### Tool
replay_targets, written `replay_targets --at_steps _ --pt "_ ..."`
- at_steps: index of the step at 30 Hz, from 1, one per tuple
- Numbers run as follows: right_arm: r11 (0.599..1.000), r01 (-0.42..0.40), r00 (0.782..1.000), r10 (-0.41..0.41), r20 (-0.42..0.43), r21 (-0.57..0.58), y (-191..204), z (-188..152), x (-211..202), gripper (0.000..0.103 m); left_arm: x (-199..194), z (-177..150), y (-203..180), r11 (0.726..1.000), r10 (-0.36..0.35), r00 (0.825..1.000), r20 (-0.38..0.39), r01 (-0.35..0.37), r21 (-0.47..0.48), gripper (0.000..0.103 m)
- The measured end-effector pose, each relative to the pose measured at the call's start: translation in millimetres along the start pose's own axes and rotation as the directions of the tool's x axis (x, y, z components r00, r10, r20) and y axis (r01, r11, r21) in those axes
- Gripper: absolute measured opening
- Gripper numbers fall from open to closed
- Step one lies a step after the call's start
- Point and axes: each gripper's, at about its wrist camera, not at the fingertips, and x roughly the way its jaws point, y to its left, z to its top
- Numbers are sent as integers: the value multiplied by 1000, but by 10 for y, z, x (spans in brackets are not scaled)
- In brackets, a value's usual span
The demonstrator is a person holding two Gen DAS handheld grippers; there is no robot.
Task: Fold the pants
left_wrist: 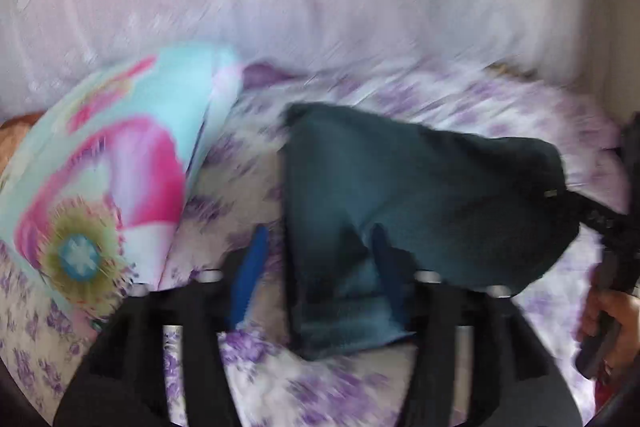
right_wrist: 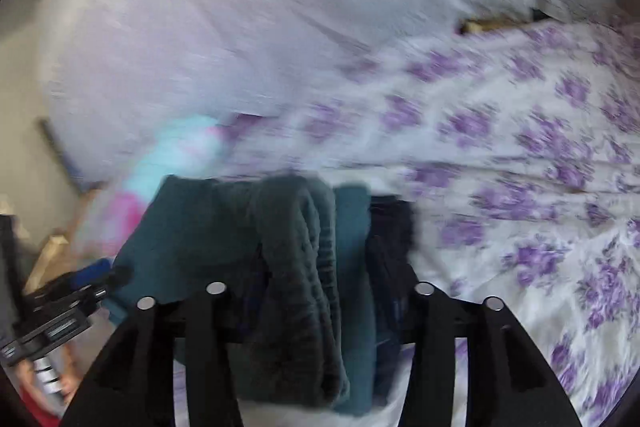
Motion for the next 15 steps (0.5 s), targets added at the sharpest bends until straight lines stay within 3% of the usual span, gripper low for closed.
replay_targets --at_steps 1,2,4,5,7,8,11,13,15 --pt "1000 21 1000 -21 5 24 -112 -87 133 56 176 -55 16 999 33 999 -32 -34 -8 56" --pt "998 -25 999 22 43 65 -201 -175 131 59 443 -210 52 999 39 995 -95 -42 -30 58" --pt "989 -95 989 81 124 115 -315 -345 19 66 440 -378 131 995 -4 1000 -24 1 -98 63" --pt "991 -88 987 74 143 99 -298 -391 -46 66 396 -425 155 994 20 1000 9 -18 -103 73" --pt "999 -38 990 37 138 0 -145 -348 -137 66 349 -440 201 992 25 999 29 -21 -126 75" --pt "998 16 983 -4 181 -63 -31 -351 -234 67 342 -416 218 990 18 1000 24 -15 -143 75" --pt "974 156 961 -111 253 -163 176 -428 -307 82 240 -448 283 984 -4 999 41 11 -179 79" --pt "955 205 972 -174 156 -213 176 -430 -67 93 285 -477 251 986 38 999 28 -33 -161 88" --pt "972 144 988 -129 87 -188 91 -436 25 94 398 -502 205 989 44 999 9 -42 -139 89"
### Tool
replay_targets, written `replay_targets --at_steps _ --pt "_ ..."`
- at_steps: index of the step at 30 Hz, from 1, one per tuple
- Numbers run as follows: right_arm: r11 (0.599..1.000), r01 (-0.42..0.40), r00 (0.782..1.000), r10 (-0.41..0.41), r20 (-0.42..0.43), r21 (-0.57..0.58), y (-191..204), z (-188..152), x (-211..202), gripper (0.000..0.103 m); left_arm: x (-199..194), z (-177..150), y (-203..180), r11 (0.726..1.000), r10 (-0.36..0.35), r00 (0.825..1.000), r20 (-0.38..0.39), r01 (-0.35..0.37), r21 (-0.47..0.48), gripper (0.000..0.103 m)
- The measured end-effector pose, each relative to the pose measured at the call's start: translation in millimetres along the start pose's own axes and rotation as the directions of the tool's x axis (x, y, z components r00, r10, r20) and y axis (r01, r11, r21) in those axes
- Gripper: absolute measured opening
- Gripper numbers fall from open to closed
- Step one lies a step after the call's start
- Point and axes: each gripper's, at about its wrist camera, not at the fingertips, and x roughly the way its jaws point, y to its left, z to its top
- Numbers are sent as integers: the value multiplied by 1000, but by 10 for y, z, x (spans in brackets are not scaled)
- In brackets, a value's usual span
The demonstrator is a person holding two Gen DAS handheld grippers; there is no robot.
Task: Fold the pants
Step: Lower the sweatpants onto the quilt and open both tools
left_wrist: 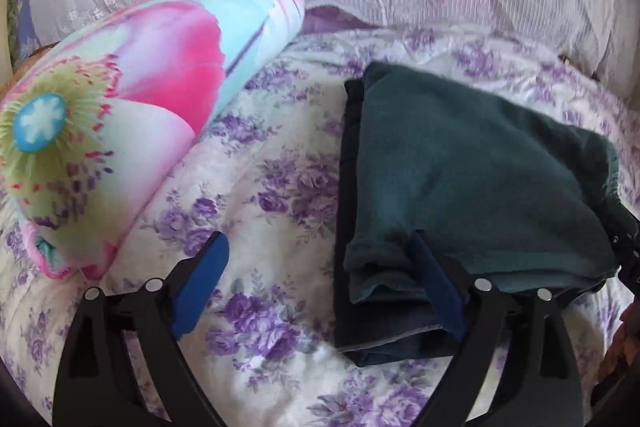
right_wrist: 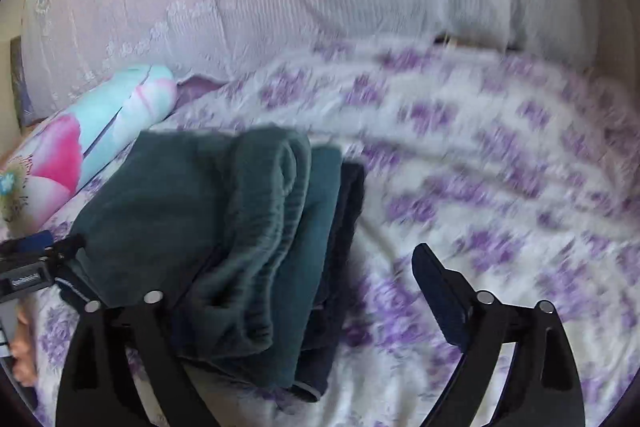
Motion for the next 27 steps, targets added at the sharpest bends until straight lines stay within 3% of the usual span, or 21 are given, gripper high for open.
replay_targets --at_steps 5,9,14,16,20,27 --pt "997 60 981 -49 187 -54 65 30 -353 95 -65 -16 -32 1000 21 999 40 -22 19 88" --pt "989 105 977 -85 194 -99 160 -40 -330 97 -267 -85 -39 999 21 996 92 -24 35 88" --pt "994 94 919 -65 390 -56 139 -283 -1051 99 -756 -425 -111 994 38 988 152 -52 91 88" --pt "992 108 915 -76 397 -61 155 -436 -1261 99 -991 -605 -172 989 46 984 172 -69 131 89" --pt "994 106 938 -86 337 -40 148 -690 -1549 99 -1374 -908 -203 985 37 984 177 -65 160 92" --pt "995 34 955 -59 291 89 147 -1105 -2099 99 -1950 -1321 -29 994 -24 988 150 8 106 96"
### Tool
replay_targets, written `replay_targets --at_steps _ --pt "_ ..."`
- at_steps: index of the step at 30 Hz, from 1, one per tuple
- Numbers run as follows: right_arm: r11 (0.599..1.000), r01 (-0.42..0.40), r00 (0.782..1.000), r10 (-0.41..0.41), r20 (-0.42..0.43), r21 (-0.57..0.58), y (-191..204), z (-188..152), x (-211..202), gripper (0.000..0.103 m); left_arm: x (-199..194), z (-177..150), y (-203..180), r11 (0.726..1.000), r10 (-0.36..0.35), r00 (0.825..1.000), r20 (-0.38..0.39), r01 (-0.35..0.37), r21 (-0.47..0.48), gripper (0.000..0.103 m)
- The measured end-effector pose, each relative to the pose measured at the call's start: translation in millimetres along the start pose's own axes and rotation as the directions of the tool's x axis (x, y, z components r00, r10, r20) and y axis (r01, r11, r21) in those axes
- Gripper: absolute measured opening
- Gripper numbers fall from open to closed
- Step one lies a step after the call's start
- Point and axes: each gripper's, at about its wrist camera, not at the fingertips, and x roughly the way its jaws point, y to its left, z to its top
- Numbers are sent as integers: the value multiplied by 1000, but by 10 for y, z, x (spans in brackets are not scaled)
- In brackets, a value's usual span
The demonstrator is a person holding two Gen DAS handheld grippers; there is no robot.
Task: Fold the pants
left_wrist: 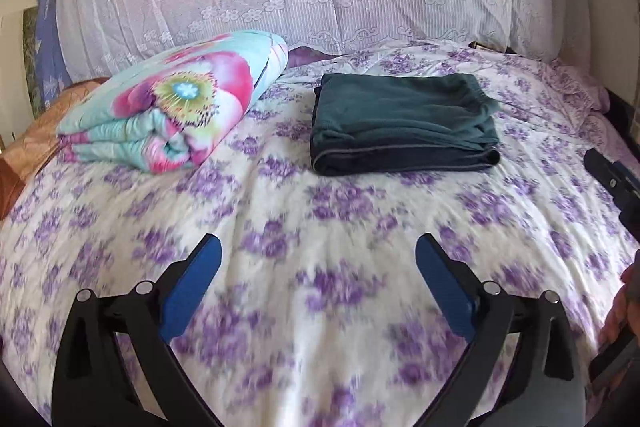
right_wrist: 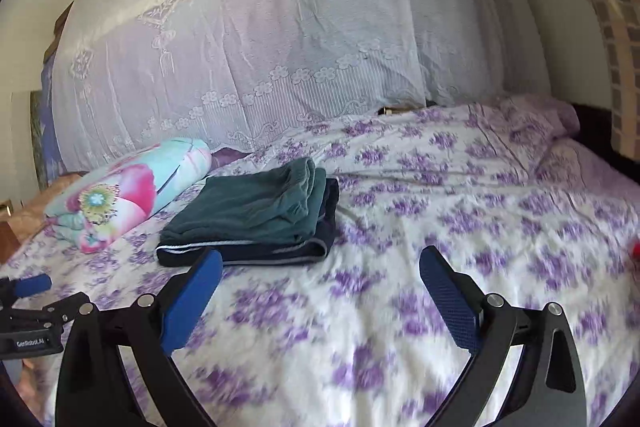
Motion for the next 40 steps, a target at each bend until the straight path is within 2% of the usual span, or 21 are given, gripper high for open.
replay_targets --at_steps 7,16,23,26,29,33,40 --pt "998 13 1000 -12 -20 64 129 -180 -351 99 -241 -76 1 1000 -18 999 36 18 6 98" --pt "997 -16 1000 15 -12 -70 442 -242 -461 99 -335 -94 -128 998 -4 998 66 0 64 98" --pt "995 -51 998 49 -25 -84 454 -230 -464 99 -329 -122 -184 997 -31 998 48 28 74 98" --pt "995 -55 998 53 -24 -89 454 -224 -470 99 -372 -121 -155 997 -55 995 77 51 52 98" --pt "994 -56 998 54 -23 -95 462 -226 -472 99 -428 -115 -120 999 -27 993 116 22 37 98" --pt "994 -56 998 55 -23 -92 460 -225 -469 99 -371 -85 -51 999 -45 996 76 45 -1 98" --pt "995 -54 998 53 -22 -81 446 -230 -473 100 -293 -105 -13 999 -30 998 47 31 -21 98"
